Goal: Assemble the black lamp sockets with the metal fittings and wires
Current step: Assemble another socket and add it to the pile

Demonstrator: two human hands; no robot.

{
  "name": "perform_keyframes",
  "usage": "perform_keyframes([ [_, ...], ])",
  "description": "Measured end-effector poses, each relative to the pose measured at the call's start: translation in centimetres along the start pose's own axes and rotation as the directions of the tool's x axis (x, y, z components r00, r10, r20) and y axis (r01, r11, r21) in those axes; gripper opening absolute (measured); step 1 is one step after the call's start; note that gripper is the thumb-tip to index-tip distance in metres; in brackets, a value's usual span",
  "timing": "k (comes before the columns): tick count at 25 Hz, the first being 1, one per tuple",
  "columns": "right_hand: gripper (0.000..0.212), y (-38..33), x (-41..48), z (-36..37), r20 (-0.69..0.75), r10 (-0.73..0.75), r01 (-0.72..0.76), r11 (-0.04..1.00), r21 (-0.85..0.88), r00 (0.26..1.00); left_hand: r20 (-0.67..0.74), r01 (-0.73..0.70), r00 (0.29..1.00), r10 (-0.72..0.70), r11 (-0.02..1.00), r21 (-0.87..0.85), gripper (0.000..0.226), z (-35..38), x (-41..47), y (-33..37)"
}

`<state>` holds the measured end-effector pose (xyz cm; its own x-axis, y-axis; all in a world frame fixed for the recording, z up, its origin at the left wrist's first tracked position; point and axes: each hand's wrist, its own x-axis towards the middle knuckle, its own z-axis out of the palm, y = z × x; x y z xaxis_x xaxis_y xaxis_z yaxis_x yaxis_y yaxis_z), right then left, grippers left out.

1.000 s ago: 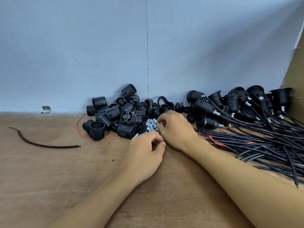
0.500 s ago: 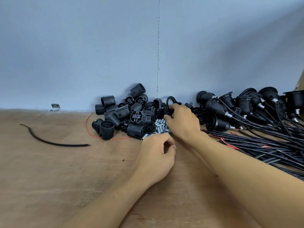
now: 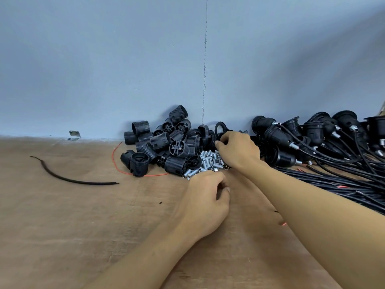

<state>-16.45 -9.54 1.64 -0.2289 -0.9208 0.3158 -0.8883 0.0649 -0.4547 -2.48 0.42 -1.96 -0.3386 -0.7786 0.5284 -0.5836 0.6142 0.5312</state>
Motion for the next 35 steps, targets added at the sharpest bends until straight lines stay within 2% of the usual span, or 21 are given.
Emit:
perform_keyframes([
  [3, 0.027, 1.1, -0.2, -0.2, -0.005, -0.017, 0.018, 1.0, 0.022, 1.0, 0.005, 0.006, 1.0, -0.006, 1.0, -0.003, 0.01, 0.0, 0.0, 0.0],
  [5, 0.021, 1.6, -0.2, -0.3, 0.017, -0.045, 0.045, 0.999, 0.022, 0.999, -0.018, 0.032, 0.999, -0.031, 0.999, 0.014, 0.01, 0.1, 0.1, 0.1],
  [10, 0.016, 2.0, -0.6, -0.6, 0.024, -0.102, 0.102, 0.995, -0.001, 0.995, -0.221, 0.186, 0.96, -0.174, 0.982, 0.036, 0.022, -0.2, 0.3, -0.4],
  [13, 0.022, 2.2, -1.7, -1.0, -0.006, -0.131, 0.131, 0.991, 0.015, 0.991, -0.228, 0.297, 0.928, -0.293, 0.955, -0.02, 0.033, -0.5, 0.4, -0.7],
  [15, 0.028, 2.0, -3.0, -1.4, -0.071, -0.211, 0.212, 0.977, 0.019, 0.975, -0.199, 0.326, 0.926, -0.321, 0.945, -0.012, 0.036, -0.6, 0.5, -0.8],
  [17, 0.025, 1.8, -4.4, -1.8, -0.101, -0.343, 0.347, 0.938, 0.026, 0.934, -0.183, 0.334, 0.927, -0.328, 0.943, 0.0, 0.038, -0.7, 0.7, -0.8],
  [20, 0.021, 1.9, -6.5, -2.0, 0.016, -0.455, 0.455, 0.891, 0.006, 0.891, -0.166, 0.332, 0.932, -0.321, 0.942, 0.043, 0.038, -0.8, 1.0, -0.7],
  [28, 0.036, 2.3, -7.1, -2.0, 0.174, -0.364, 0.371, 0.929, -0.004, 0.915, -0.184, 0.309, 0.94, -0.288, 0.947, 0.093, 0.025, -1.0, 1.2, -0.9],
  [35, 0.006, 2.1, -7.5, -2.3, 0.124, -0.31, 0.299, 0.949, 0.098, 0.943, -0.142, 0.256, 0.96, -0.243, 0.963, 0.083, 0.029, -0.8, 1.0, -1.0],
])
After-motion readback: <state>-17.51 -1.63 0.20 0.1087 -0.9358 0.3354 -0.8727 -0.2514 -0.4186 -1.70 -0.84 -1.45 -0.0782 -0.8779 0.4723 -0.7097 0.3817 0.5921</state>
